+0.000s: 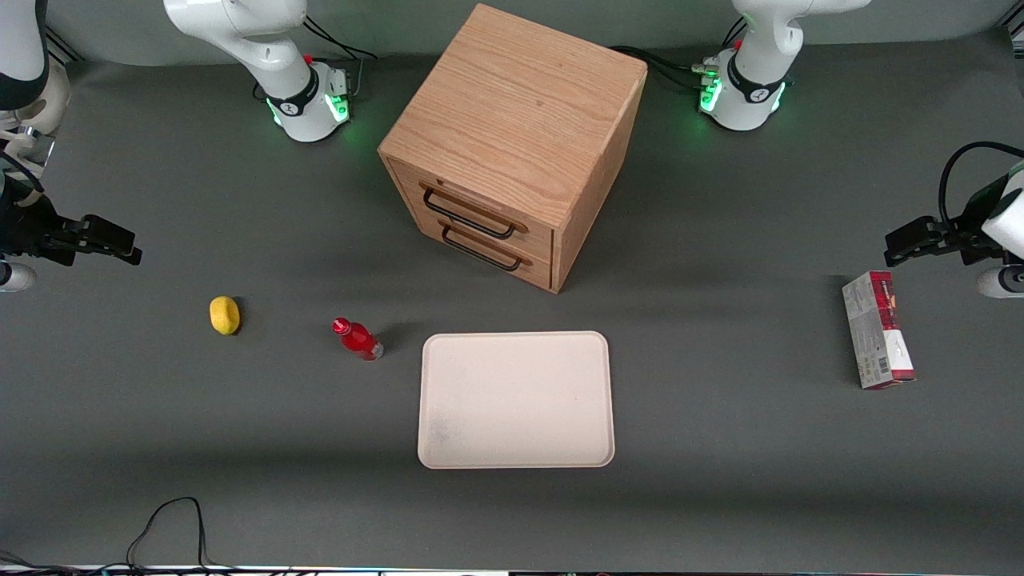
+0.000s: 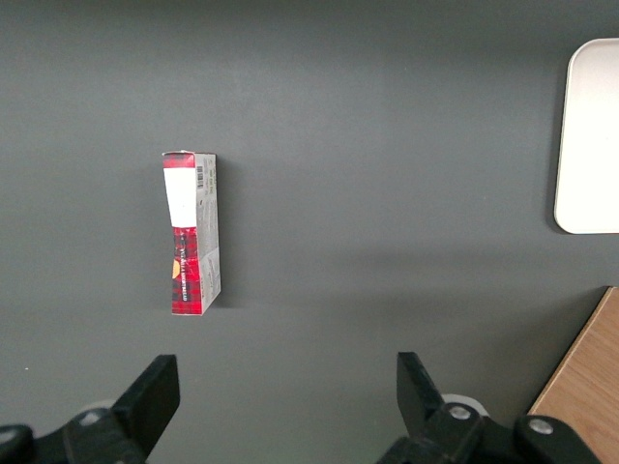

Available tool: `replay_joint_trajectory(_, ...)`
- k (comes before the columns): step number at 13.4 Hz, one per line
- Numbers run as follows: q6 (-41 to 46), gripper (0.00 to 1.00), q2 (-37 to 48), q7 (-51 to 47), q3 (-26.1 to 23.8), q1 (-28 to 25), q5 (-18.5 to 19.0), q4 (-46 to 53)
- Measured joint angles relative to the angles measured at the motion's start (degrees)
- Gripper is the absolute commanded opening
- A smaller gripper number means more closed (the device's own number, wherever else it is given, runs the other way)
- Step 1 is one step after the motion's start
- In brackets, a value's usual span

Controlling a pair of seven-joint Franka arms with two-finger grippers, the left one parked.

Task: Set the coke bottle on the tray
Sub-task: 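Move the right gripper over the red Coca-Cola bottle and lower it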

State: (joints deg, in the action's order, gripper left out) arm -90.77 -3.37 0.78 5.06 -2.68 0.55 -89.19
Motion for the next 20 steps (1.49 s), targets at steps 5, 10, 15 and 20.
replay_joint_trajectory(5,0.46,1.00,0.00,0.00,0.00,0.00,0.00,0.00)
replay_joint_trajectory(10,0.34,1.00,-0.42,-1.01,-0.30,-3.55,-0.19,0.04)
replay_joint_trajectory(15,-2.19,1.00,-5.95,-13.97,-0.81,-15.24,-0.36,3.98)
replay_joint_trajectory(20,-2.68,1.00,-12.01,-16.99,-0.84,-19.92,-0.40,9.80)
